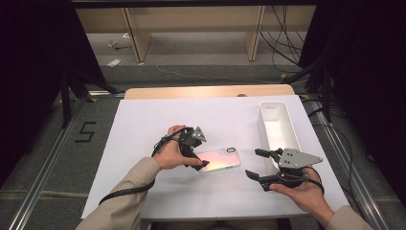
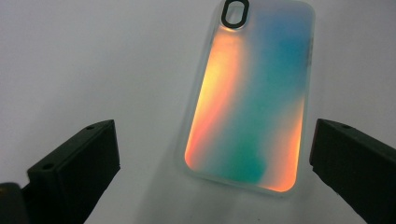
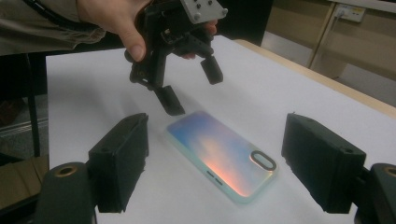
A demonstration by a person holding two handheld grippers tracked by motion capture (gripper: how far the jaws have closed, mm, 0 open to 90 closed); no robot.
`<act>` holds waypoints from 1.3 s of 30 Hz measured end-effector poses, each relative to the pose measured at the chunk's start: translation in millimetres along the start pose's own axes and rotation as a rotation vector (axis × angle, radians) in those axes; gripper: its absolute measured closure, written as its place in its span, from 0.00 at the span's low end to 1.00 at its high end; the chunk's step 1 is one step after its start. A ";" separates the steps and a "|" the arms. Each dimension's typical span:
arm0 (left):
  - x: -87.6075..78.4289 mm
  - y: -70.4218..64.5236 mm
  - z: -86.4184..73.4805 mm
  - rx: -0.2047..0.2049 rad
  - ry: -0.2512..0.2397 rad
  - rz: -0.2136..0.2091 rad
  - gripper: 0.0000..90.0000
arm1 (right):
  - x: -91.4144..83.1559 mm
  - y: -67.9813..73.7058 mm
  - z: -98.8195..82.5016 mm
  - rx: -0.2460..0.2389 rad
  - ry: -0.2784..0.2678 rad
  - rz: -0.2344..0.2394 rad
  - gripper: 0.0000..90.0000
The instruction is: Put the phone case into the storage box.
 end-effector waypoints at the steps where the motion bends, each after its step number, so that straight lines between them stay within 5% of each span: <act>1: 0.6 -1.2 0.3 0.004 0.002 -0.002 0.01 | 0.0 -0.1 -0.1 -0.001 0.001 0.000 0.26; 12: 15.8 -14.3 4.3 0.085 0.072 -0.017 0.03 | 0.1 -0.3 -0.4 -0.001 0.005 -0.001 0.26; 39: 35.1 -16.6 -3.1 0.121 0.180 -0.045 0.08 | 0.7 -0.4 -0.9 -0.001 0.005 0.001 0.26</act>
Point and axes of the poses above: each handheld gripper's, and its own axes: x roughly forward along the jaws, z roughly out of its top, y roughly to its left, the point moved 8 cm from there along x, roughly forward along the jaws, and after that the axes turned 2 degrees about z, right-handed, at the moved point
